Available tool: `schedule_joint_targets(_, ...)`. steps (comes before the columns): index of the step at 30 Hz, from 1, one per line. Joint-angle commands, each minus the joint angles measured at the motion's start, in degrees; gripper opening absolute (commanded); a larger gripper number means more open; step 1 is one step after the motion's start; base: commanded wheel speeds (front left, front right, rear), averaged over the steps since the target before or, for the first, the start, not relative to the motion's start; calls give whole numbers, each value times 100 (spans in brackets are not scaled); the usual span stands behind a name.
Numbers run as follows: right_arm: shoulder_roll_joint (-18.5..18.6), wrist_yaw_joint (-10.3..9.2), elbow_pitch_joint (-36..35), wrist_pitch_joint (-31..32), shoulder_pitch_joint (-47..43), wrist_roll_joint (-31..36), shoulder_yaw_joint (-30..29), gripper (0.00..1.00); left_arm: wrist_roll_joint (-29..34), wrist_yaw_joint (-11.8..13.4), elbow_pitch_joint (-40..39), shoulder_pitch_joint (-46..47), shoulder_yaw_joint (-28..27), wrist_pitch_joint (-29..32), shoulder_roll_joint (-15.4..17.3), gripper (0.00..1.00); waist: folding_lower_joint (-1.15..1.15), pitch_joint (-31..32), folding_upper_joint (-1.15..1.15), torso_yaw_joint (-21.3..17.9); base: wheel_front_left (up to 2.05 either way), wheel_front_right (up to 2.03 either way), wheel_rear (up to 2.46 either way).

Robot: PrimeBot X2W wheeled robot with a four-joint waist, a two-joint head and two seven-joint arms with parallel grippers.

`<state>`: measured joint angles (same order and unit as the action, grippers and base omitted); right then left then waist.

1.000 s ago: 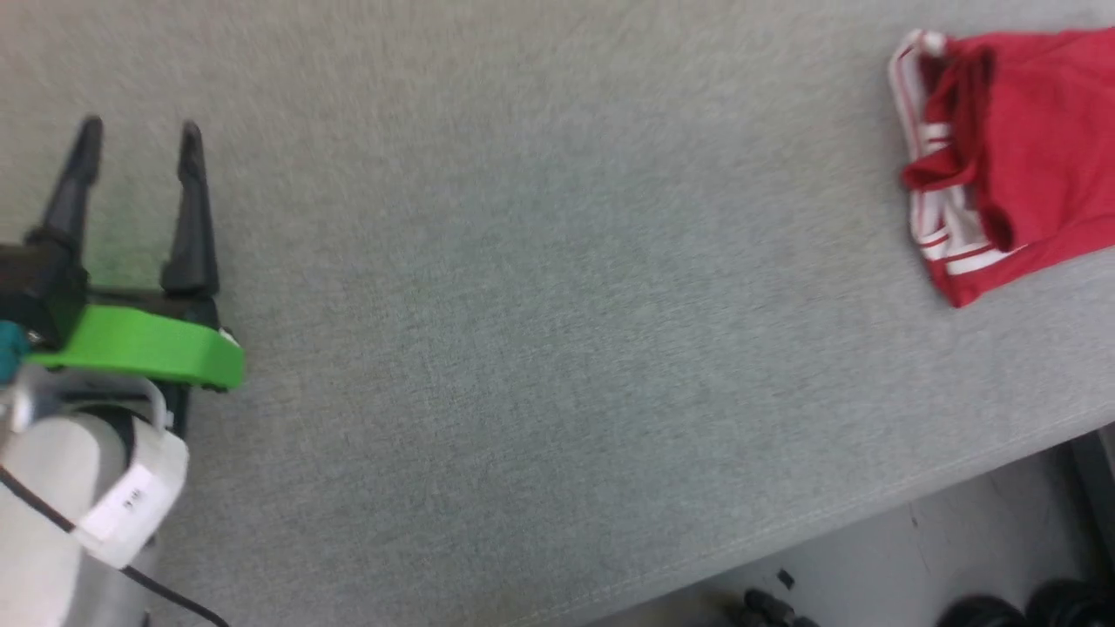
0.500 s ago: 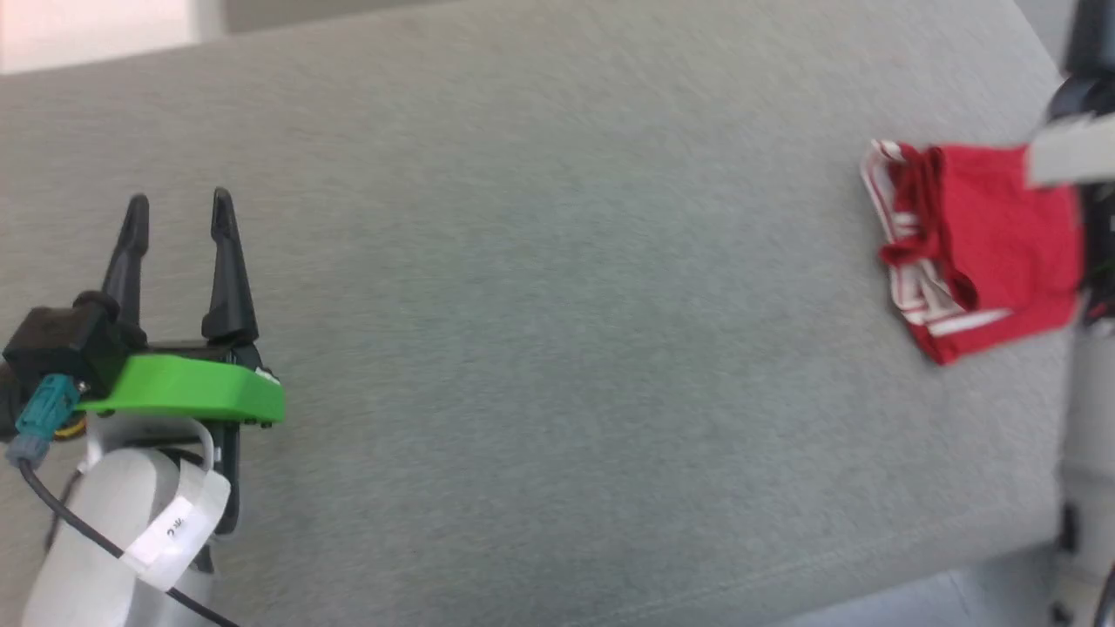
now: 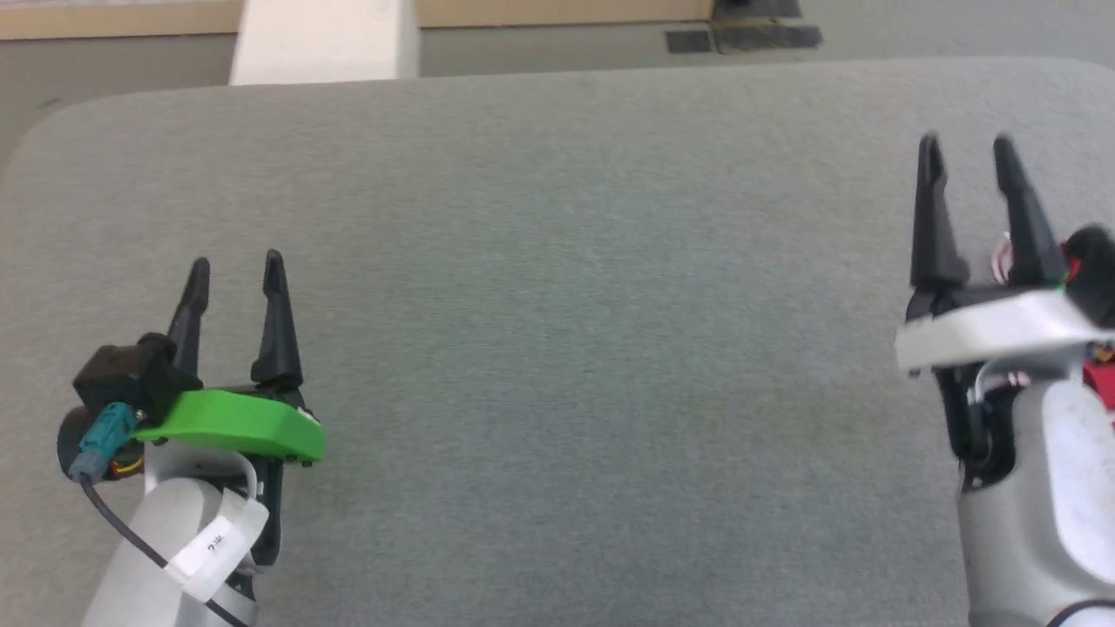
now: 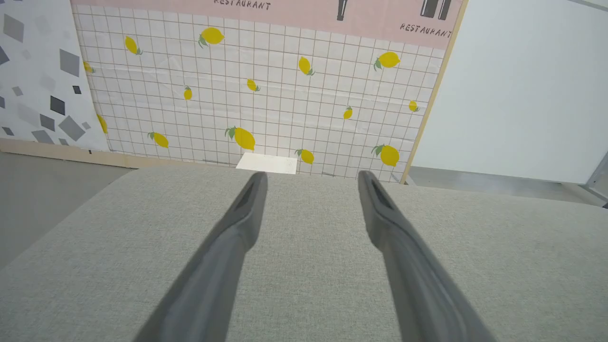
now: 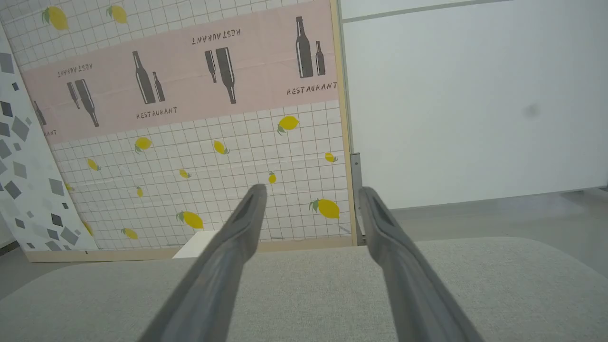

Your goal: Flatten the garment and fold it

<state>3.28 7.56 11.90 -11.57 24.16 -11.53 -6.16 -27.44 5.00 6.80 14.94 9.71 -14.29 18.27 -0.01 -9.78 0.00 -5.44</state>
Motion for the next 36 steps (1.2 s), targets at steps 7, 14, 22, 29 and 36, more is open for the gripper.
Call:
schedule_joint_targets(7,-37,-8,261,-191,-663,-27,107,100,60,-130,345,-120,42,-58,-84,100,1,364,0,397,0,0,0)
schedule_joint_targets(14,-39,-8,311,-239,-1111,-82,201,100,83,-199,454,-295,-8,-66,-67,100,1,469,0,407,0,0,0)
schedule_joint_targets(22,-39,-8,149,-140,-1424,6,71,100,238,-202,479,-380,72,-34,103,100,1,573,0,442,0,0,0)
schedule_joint_targets(29,-40,-8,37,-17,-1480,81,53,100,302,-118,435,-443,136,35,151,100,1,579,0,408,0,0,0)
schedule_joint_targets(36,-40,-8,-35,131,-1472,110,34,100,249,-123,399,-395,161,65,145,100,1,544,0,416,0,0,0)
